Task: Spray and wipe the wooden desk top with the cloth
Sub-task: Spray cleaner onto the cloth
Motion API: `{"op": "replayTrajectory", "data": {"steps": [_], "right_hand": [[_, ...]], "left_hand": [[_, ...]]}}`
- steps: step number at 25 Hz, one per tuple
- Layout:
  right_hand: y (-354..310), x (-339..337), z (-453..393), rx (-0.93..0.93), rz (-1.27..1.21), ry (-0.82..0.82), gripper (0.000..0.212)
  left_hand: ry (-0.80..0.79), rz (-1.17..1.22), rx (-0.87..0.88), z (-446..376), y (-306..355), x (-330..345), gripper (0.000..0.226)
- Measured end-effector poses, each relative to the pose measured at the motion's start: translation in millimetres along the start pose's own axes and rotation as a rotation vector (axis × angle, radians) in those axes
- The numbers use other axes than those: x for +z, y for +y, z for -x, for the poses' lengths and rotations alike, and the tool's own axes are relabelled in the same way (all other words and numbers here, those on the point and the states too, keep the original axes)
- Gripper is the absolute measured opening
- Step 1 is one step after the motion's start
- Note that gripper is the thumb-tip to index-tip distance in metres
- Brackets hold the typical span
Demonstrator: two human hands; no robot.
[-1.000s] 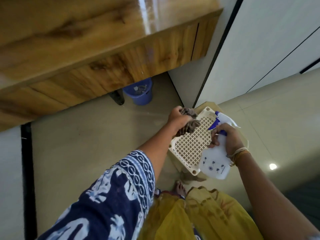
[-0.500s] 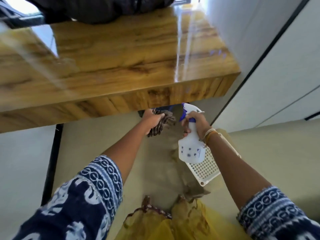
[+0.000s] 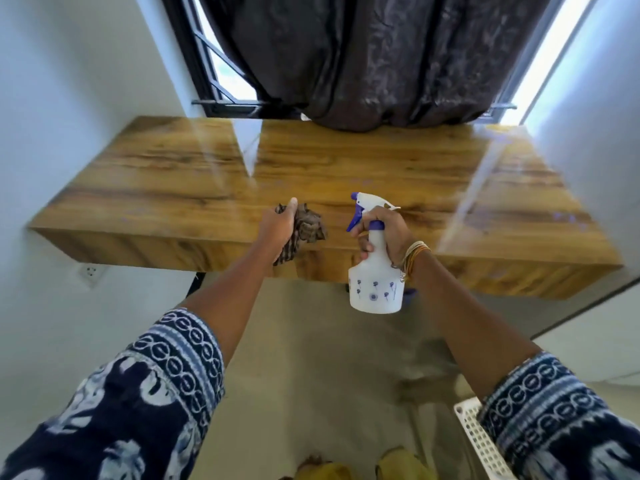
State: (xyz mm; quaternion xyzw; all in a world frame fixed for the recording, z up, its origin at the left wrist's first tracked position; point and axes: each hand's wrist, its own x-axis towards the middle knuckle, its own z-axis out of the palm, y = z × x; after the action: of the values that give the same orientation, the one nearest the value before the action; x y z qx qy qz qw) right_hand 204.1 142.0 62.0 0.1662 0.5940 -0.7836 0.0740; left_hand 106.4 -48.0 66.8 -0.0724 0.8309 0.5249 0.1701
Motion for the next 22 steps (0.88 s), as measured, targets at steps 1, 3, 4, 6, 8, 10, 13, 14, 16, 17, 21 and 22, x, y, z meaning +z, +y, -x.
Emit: {"op": "replayTrajectory", "data": {"steps": [1,3,4,6,8,10,13,14,16,17,21,22], "right_hand": [[-9,14,-7,-0.019,0.008,-0.015,0.024],[-28,41,-23,-0.029,0.040,-0.030,0.029],[-36,51,-31,-0.027,0.051,-0.034,0.031],[-53,68,-47,-0.026,0.073,-0.042,0.032],[-72,81,-67,-0.039,0.087,-0.049,0.032],[-89,91,-89,-0.061,0.091,-0.068,0.033],[-116,106,-128,-0.096,0.127,-0.078,0.032],[-125,110,-140,-0.096,0.123,-0.080,0.029],[-141,121,-163,-0.080,0.102,-0.119,0.027],[-148,127,-173,-0.071,0.097,-0.147,0.028],[-166,150,-205,-0.042,0.171,-0.243,0.045],[-169,158,-213,-0.020,0.185,-0.261,0.052]], "left_hand": [[0.006,0.043,-0.002,-4,6,-15,0.057],[0.005,0.130,0.018,-18,16,-46,0.070],[0.000,0.170,0.020,-25,21,-60,0.073],[-0.007,0.281,0.011,-45,29,-85,0.064],[-0.044,0.442,-0.014,-63,39,-106,0.050],[-0.125,0.614,-0.003,-81,48,-120,0.045],[-0.216,0.808,0.017,-106,63,-132,0.041],[-0.216,0.857,0.019,-116,68,-135,0.041],[-0.203,0.908,0.043,-133,78,-141,0.042],[-0.200,0.930,0.055,-143,83,-144,0.043],[-0.160,0.931,0.077,-178,89,-156,0.050],[-0.158,0.919,0.079,-186,91,-161,0.050]]}}
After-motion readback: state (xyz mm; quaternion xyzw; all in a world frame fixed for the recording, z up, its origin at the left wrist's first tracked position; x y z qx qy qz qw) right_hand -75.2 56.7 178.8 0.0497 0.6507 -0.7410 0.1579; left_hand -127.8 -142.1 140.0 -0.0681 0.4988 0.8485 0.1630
